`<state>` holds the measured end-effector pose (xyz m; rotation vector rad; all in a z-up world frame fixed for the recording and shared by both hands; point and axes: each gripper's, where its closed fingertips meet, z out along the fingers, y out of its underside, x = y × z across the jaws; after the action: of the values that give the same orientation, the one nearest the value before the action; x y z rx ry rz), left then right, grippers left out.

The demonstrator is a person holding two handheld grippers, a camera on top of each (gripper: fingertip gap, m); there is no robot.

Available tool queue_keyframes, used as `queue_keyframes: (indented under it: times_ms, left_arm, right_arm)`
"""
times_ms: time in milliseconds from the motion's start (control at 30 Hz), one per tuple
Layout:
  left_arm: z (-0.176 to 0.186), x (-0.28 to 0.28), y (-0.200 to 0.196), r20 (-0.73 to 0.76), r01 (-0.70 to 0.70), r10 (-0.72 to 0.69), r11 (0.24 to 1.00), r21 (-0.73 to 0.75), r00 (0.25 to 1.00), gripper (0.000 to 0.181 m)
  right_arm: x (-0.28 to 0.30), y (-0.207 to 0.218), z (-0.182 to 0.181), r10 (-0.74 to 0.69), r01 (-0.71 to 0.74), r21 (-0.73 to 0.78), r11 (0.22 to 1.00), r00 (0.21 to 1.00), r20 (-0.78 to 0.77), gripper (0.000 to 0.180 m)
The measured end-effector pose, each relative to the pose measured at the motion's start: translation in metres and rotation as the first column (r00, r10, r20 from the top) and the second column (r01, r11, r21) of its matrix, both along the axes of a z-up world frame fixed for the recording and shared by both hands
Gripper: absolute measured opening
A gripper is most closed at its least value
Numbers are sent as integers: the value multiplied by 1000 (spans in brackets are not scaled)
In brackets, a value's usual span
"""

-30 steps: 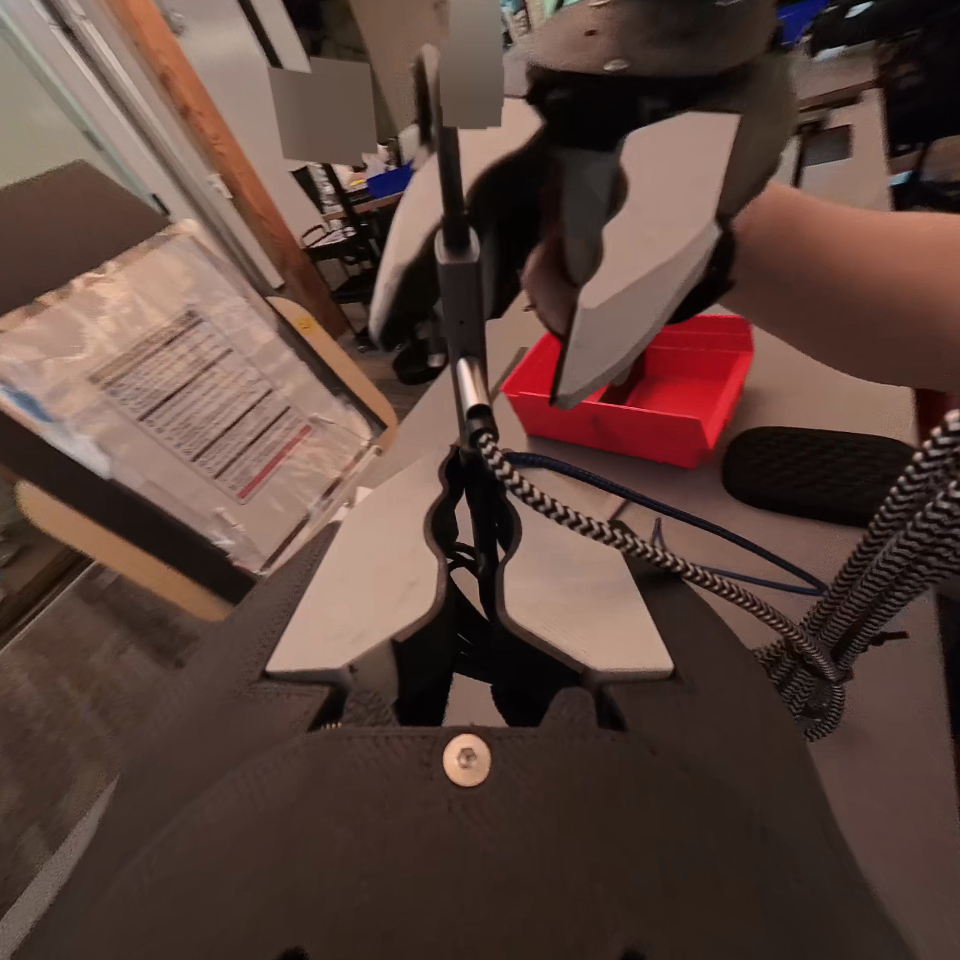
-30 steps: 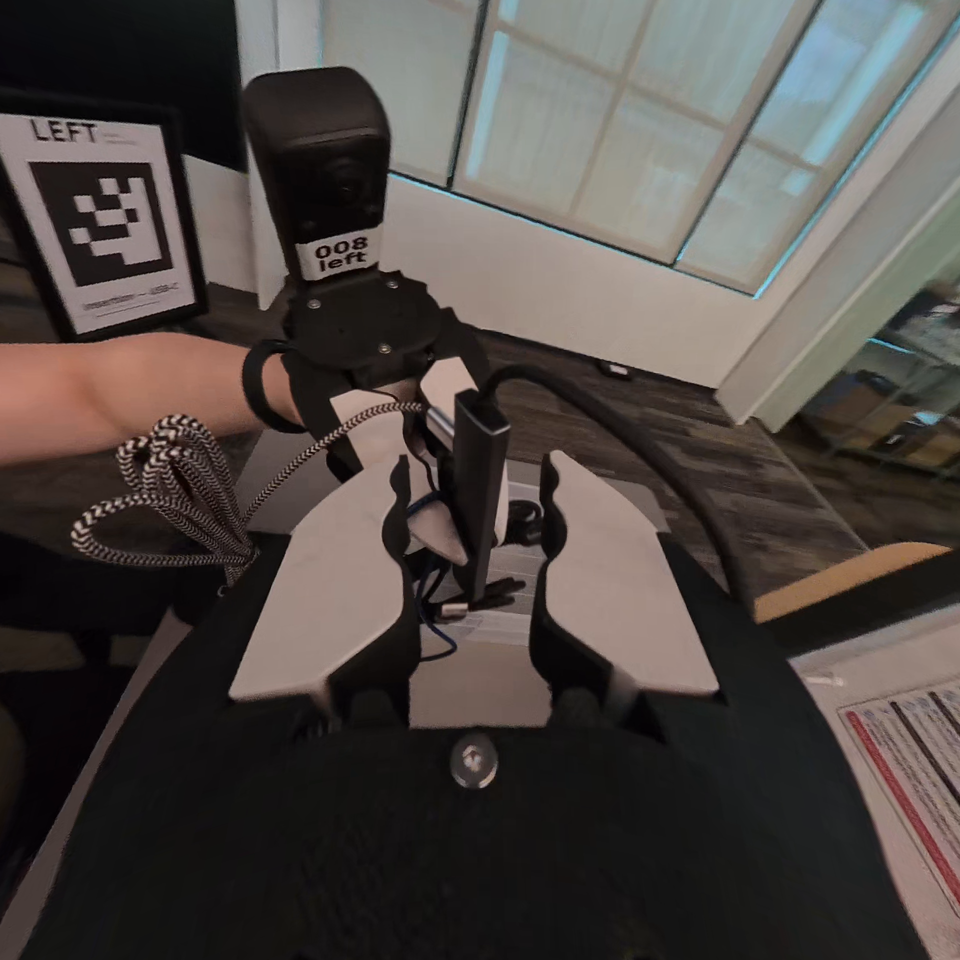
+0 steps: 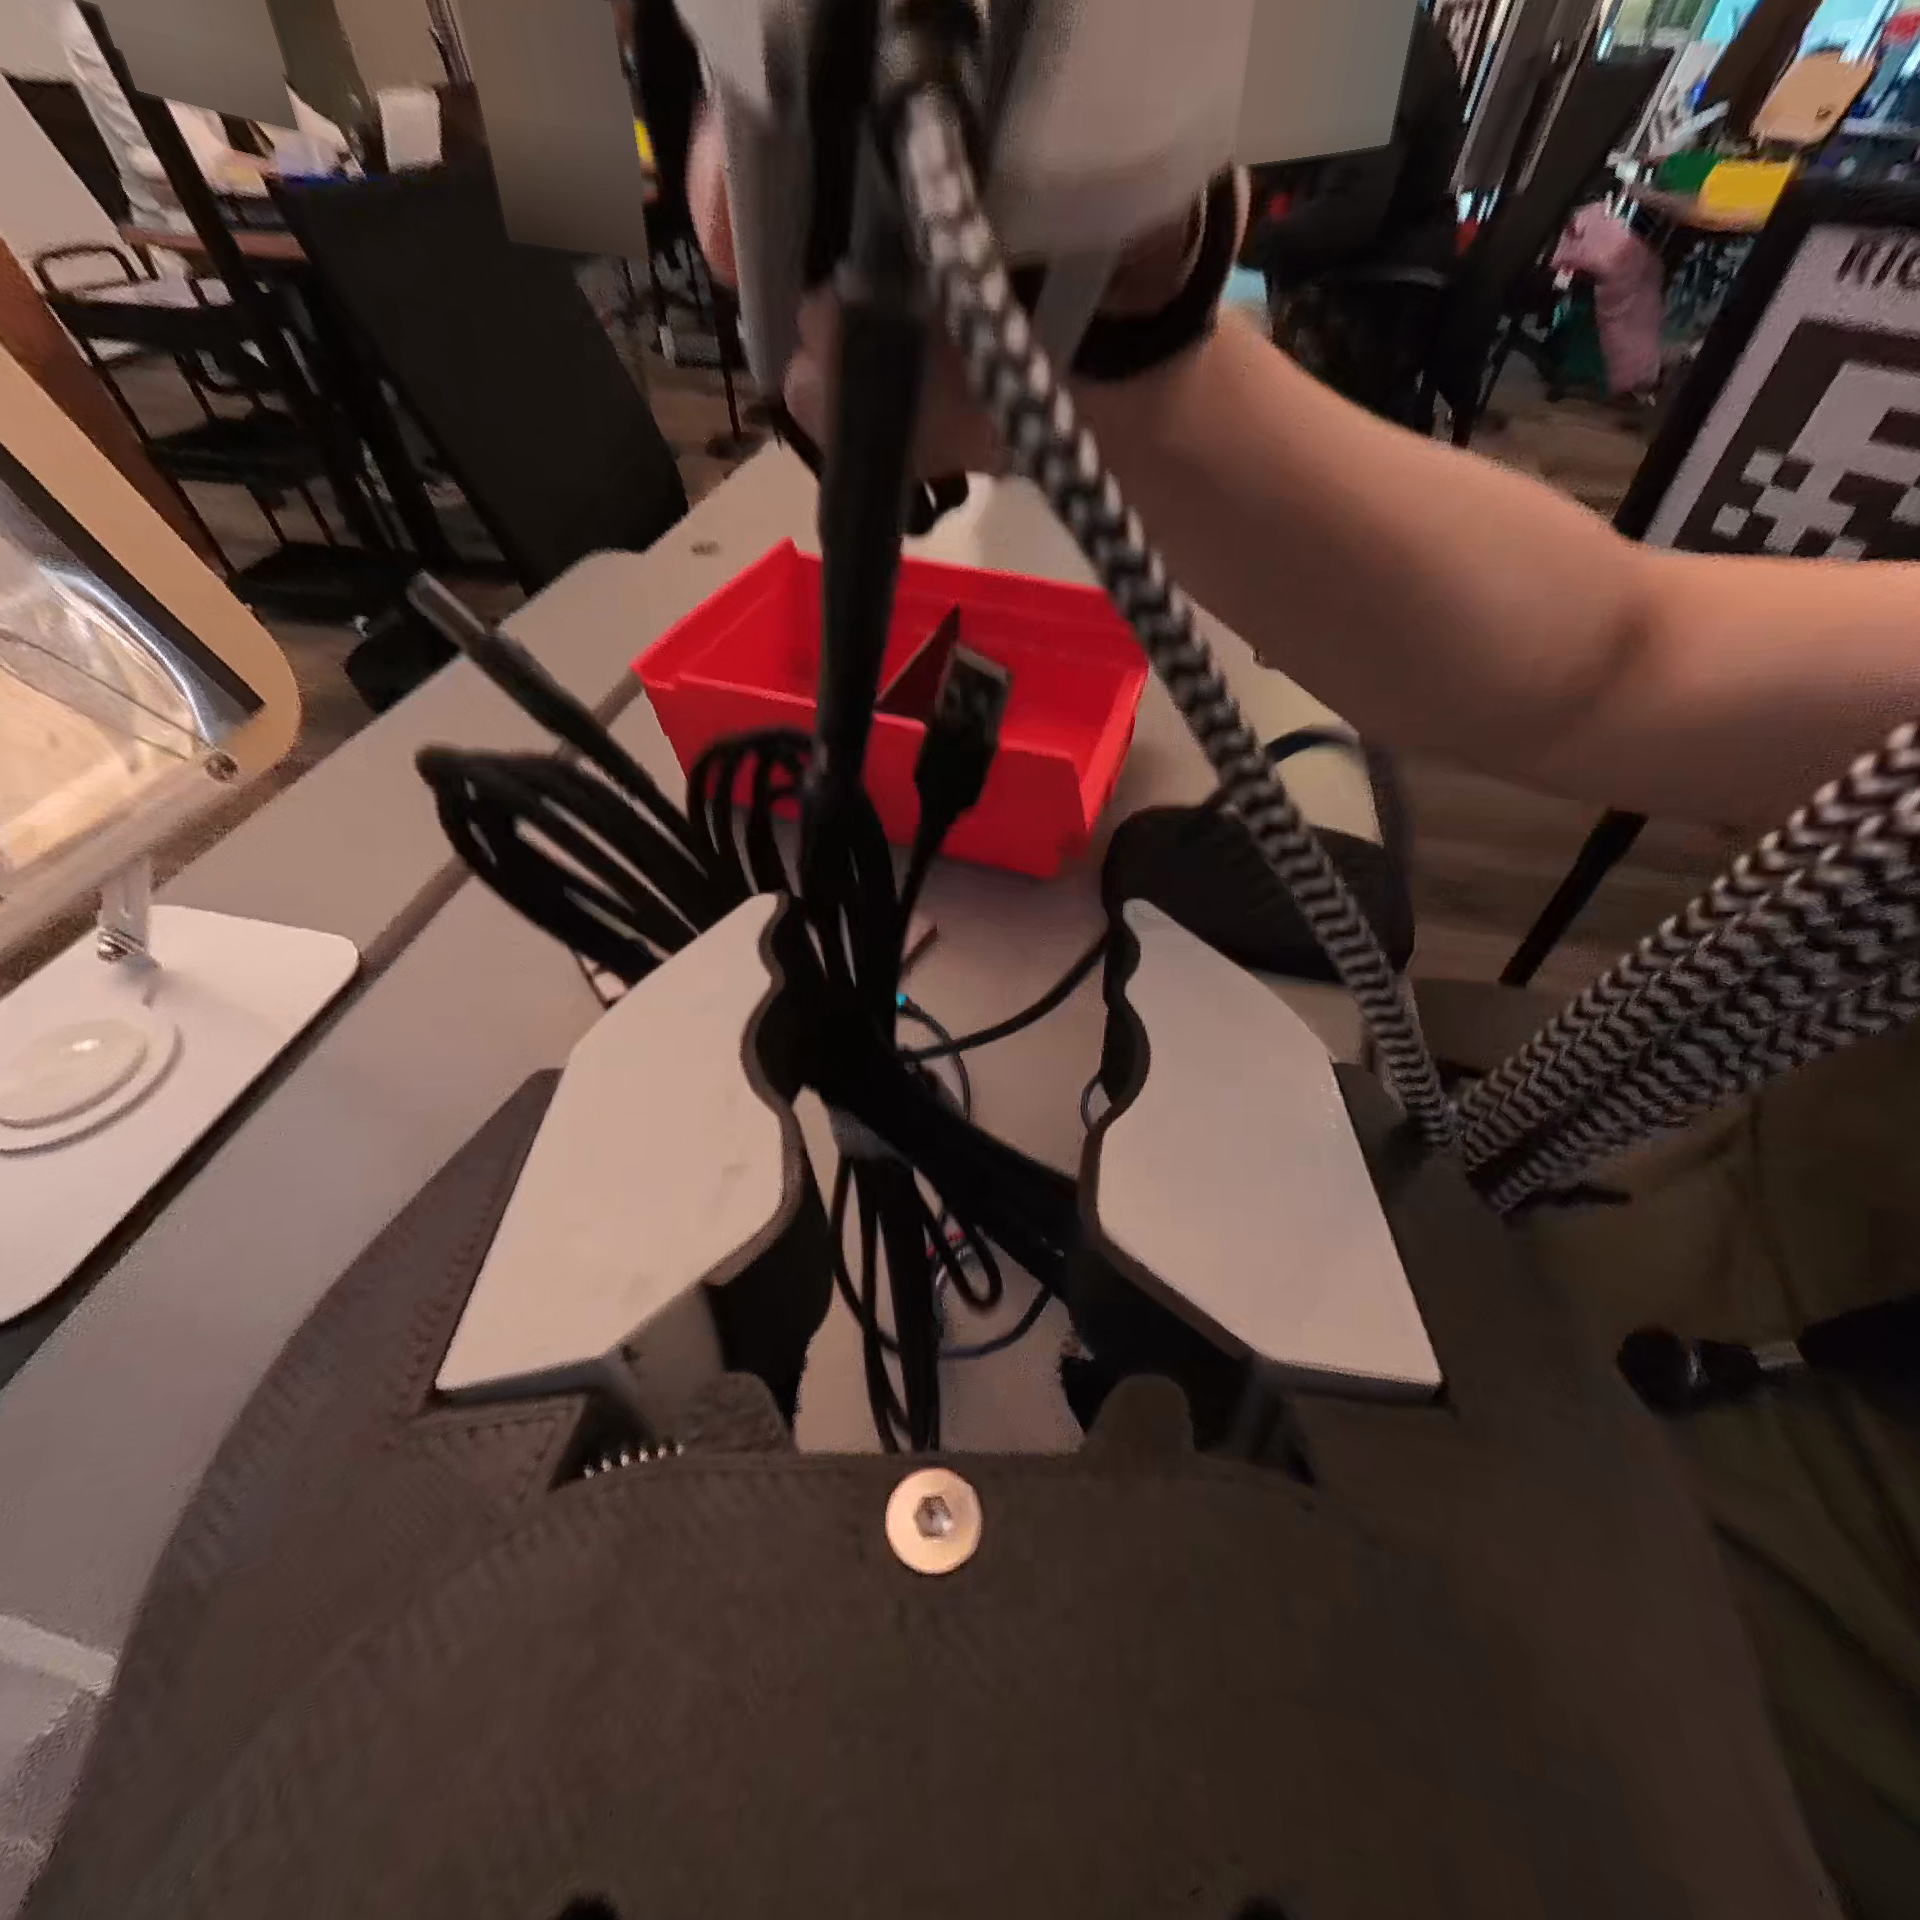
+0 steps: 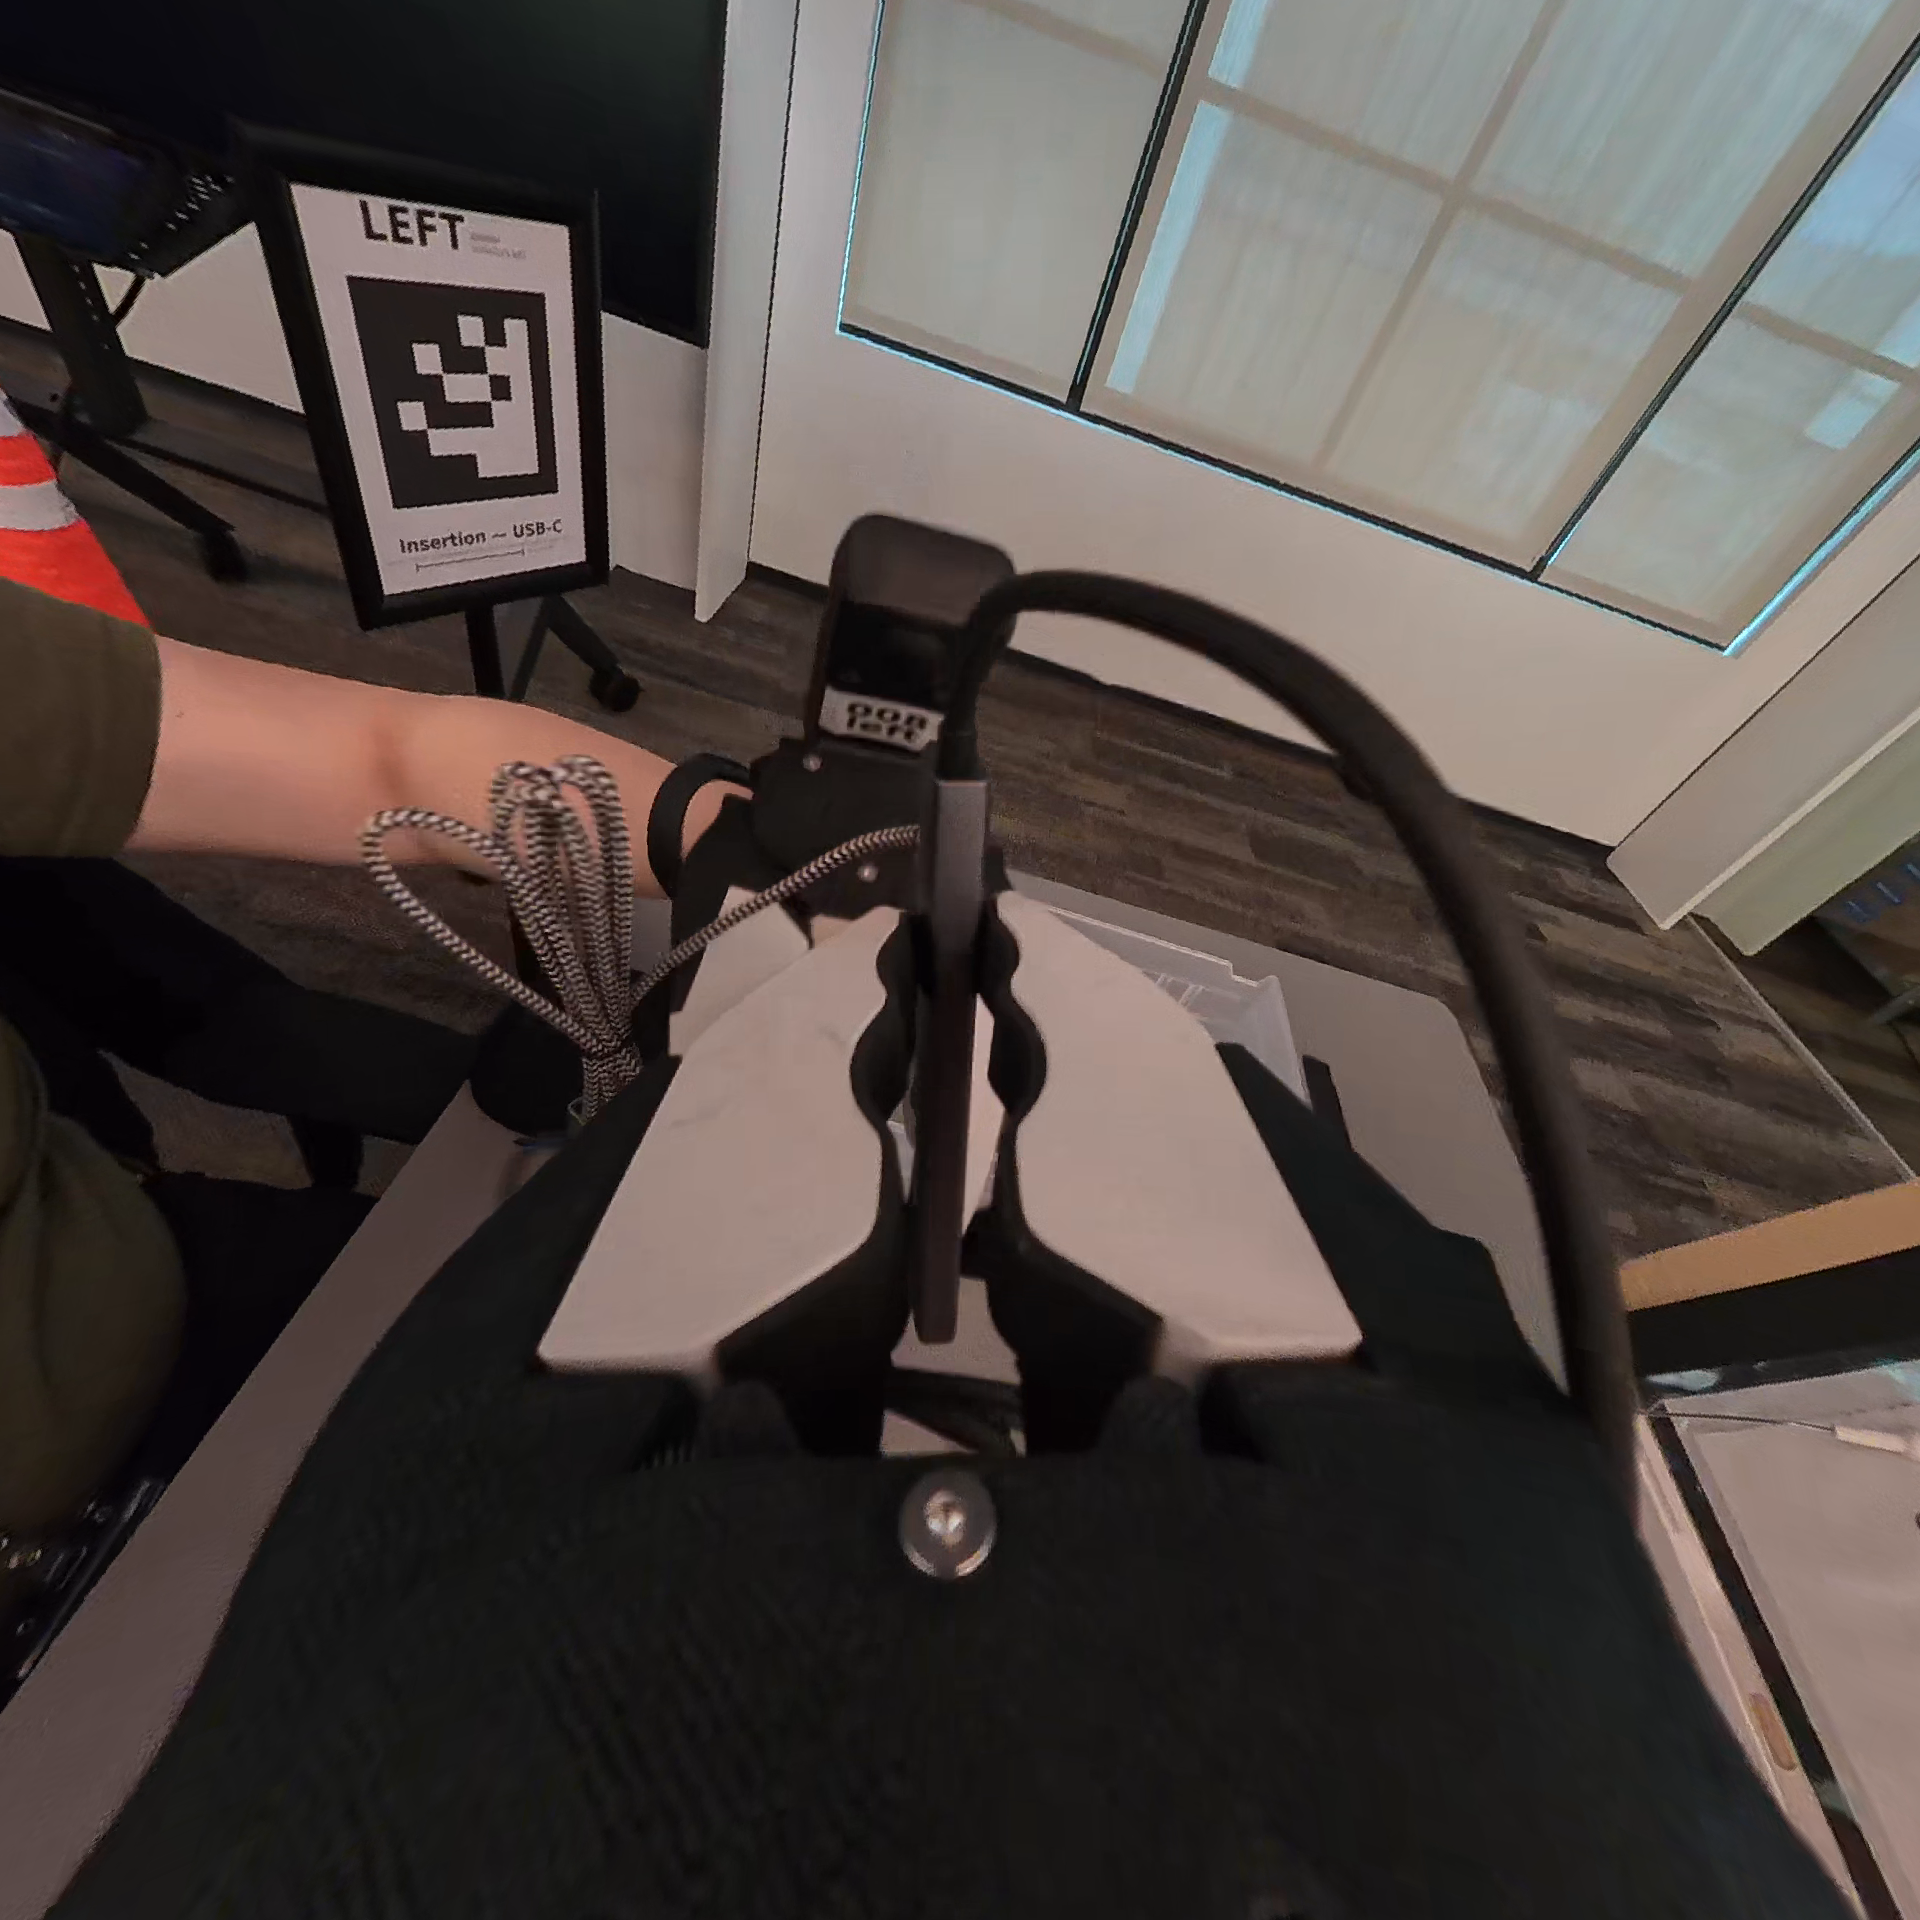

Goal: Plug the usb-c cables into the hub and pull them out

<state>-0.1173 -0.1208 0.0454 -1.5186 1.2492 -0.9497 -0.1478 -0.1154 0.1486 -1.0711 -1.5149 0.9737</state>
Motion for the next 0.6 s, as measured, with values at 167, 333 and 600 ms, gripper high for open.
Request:
queue_keyframes:
  times_ms: [167,333,600]
  left_arm:
    - [-13,-3,-2,-104,5,2,998,64,995,60]
    - [4,-23,24,-125,-142,165,975,173,978,73]
    - [67,-10,24,137,-143,110,953,265,984,56]
  right_arm:
    - [7,0,1,20,-20,15,1000,1000,-17,11]
    - [11,-2,8,51,-51,9,999,998,-40,11]
    - [-8,-7,7,108,-108,-1,994,994,19,11]
